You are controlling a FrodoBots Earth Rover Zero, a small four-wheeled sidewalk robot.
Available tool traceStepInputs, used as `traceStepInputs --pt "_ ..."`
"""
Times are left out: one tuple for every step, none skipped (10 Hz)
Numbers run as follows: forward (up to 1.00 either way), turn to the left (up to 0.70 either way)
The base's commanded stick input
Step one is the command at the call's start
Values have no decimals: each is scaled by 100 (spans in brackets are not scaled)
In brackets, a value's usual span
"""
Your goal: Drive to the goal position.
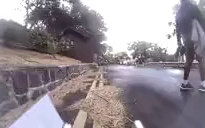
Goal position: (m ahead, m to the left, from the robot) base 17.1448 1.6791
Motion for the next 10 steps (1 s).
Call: traceStepInputs --pt "50 -1" --pt "50 0" --pt "50 0" --pt "50 0" --pt "50 0" --pt "50 0" --pt "50 0" --pt "50 0" --pt "50 0" --pt "50 0"
